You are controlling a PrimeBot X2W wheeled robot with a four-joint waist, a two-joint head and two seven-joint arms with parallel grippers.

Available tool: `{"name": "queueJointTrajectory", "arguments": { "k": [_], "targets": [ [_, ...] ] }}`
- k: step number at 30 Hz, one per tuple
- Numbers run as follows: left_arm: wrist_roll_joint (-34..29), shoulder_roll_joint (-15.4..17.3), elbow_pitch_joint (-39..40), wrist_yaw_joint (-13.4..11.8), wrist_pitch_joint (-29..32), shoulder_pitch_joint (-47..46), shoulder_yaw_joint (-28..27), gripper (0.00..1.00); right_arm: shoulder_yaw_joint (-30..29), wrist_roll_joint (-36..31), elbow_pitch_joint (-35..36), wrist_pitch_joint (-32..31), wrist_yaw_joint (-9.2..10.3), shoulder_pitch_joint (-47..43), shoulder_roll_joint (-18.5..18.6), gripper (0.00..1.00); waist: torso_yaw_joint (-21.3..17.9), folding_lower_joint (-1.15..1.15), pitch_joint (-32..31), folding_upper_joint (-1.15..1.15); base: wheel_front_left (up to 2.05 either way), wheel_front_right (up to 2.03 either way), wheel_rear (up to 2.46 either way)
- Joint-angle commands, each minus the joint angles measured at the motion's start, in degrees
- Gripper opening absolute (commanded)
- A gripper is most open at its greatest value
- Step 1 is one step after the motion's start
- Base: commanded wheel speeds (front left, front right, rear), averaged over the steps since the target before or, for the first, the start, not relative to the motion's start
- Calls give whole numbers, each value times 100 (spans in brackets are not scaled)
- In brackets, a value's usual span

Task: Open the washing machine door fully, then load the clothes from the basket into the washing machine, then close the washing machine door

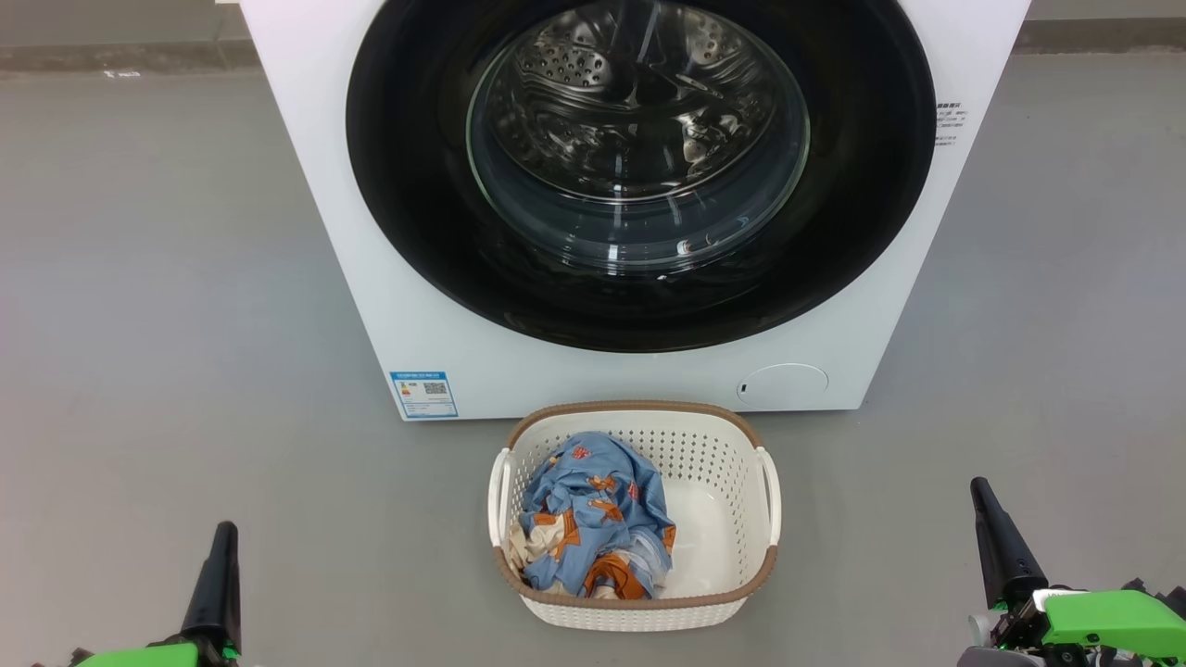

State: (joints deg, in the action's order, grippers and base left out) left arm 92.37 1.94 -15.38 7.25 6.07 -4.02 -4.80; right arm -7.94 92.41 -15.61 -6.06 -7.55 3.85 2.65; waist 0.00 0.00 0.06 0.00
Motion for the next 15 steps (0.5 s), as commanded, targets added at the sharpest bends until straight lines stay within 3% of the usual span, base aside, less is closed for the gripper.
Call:
{"name": "queueJointTrajectory", "arguments": {
  "k": [1,15],
  "targets": [
    [-28,94,108,24,48,-249,-182,0,134,-31,132,-47,6,265,24,0,0,0,0,0,0,0,0],
    [-28,94,108,24,48,-249,-182,0,134,-31,132,-48,6,265,24,0,0,0,0,0,0,0,0]
  ]
}}
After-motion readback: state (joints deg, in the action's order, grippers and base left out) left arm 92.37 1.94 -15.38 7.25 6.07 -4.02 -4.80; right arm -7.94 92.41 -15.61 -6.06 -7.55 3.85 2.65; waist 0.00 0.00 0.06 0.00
